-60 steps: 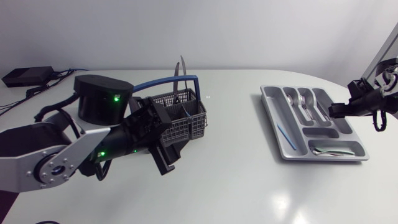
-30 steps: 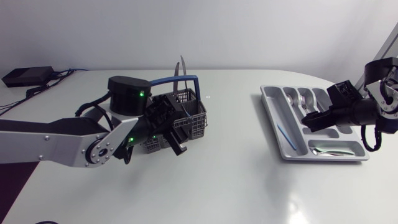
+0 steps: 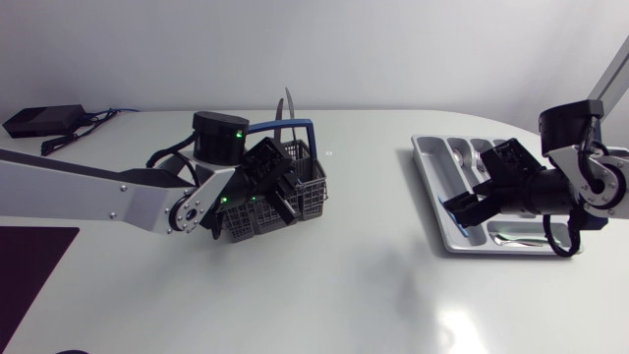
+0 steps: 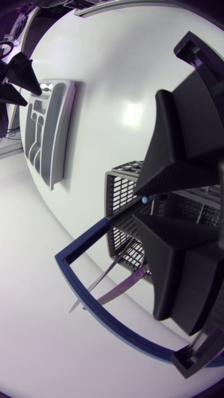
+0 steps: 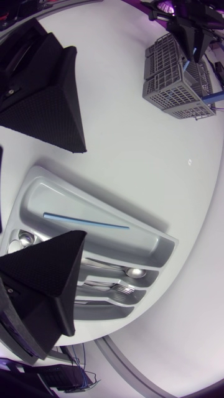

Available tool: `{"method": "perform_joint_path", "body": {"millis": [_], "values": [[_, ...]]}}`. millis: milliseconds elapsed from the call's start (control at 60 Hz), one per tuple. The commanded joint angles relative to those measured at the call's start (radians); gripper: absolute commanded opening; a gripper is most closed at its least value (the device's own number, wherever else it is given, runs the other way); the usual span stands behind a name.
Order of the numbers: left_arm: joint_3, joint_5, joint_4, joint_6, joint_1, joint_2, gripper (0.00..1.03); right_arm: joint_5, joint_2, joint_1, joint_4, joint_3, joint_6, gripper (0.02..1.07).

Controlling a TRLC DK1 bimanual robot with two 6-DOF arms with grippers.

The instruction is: Unload the cutlery basket into the drawer organizer.

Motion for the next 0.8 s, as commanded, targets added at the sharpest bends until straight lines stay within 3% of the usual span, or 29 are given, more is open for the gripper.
{"method": "perform_joint_path", "body": {"millis": [0,83,567,633,783], "values": [[0.033,0.019,0.012,-0.021,0.015,0.025,0.03,0.024,-0.009,0.030,0.022,-0.034,0.027,0.92],[0.045,0.037,-0.007,-0.021,0.019,0.025,0.03,0.045,-0.003,0.062,0.025,-0.040,0.032,0.92],[0.246,0.166,-0.409,-0.014,0.064,-0.222,0.03,0.097,-0.109,0.310,-0.021,-0.063,0.049,0.92],[0.280,0.180,-0.474,-0.018,0.065,-0.256,0.03,0.097,-0.161,0.358,-0.032,-0.066,0.047,0.92],[0.404,0.310,-0.723,-0.077,0.082,-0.322,0.03,0.079,-0.259,0.441,-0.067,-0.054,0.042,0.92]]}}
